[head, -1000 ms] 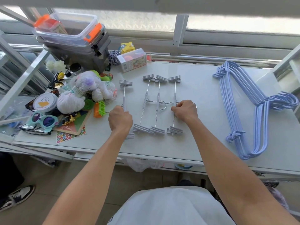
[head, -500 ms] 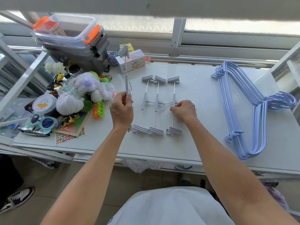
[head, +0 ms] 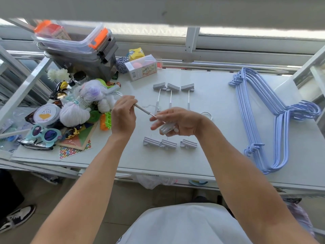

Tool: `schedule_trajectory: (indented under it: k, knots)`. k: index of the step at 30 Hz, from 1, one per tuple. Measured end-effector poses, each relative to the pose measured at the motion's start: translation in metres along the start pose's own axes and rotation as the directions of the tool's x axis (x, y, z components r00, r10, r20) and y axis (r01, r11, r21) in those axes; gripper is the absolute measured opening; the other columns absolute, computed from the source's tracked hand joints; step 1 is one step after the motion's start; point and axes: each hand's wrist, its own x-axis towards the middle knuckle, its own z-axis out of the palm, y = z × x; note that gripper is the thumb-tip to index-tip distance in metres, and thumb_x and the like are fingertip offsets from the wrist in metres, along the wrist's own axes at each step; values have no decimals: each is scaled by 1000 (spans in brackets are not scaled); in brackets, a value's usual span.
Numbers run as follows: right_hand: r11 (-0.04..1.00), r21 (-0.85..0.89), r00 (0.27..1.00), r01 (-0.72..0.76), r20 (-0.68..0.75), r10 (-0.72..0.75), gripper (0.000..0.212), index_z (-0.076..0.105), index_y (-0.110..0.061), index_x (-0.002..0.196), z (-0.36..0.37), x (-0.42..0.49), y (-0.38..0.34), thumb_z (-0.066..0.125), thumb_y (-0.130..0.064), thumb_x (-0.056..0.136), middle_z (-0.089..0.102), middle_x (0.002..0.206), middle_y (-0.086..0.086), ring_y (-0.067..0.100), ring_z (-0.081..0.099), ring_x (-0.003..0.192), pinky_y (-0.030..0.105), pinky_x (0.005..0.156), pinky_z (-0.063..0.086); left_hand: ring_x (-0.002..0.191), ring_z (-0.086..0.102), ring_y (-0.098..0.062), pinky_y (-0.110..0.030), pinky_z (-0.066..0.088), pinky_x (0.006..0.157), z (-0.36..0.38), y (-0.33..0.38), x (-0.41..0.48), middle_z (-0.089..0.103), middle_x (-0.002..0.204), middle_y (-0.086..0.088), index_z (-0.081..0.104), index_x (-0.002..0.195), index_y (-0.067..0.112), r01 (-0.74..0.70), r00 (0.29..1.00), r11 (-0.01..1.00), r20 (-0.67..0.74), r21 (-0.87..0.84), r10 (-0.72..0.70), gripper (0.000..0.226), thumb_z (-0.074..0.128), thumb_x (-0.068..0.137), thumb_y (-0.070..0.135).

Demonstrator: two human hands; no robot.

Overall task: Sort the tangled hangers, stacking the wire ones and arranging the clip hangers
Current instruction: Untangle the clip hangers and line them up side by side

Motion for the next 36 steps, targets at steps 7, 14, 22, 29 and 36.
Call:
schedule_trajectory:
  k: [7,14,22,29,36]
  knots:
    - [979,-124,912,164,-358,-199,14,65,-4,93,33,44,28,53,-9,98,60,69,6,10,60,50,23,47,46,87,64,-26,-36,48,80,9,23,3,67,89,-10,64,87,11,638,765,745,264,-192,-587,32,46,93,38]
    - [710,-702,740,46,-454,-496,35,58,-21,60,45,57,36,55,-25,95,48,55,-6,14,42,59,30,59,35,44,51,-1,-18,43,53,6,3,4,60,58,0,64,63,13,679,701,724,404,-126,-587,29,58,91,21]
    - [783,-493,170,-380,-869,-465,30,59,-9,110,-33,13,59,52,-29,89,57,115,13,33,49,112,36,90,41,76,62,-32,-35,45,69,-5,-34,-5,66,77,-19,61,65,3,412,755,876,444,251,-483,31,59,90,21]
    - [790,-471,256,-394,-881,-398,22,68,-12,84,-45,5,66,54,-28,85,64,86,7,32,63,89,27,67,42,58,44,-27,-32,22,53,16,-12,-15,39,58,-21,43,51,6,407,794,882,385,237,-470,43,60,88,21]
    - [730,-531,316,-431,-846,-429,20,69,-20,83,-46,7,70,56,-35,84,71,88,5,31,65,90,29,69,47,85,62,-39,-36,47,67,28,-4,-25,67,89,-21,67,85,7,394,828,883,319,254,-461,18,54,92,17]
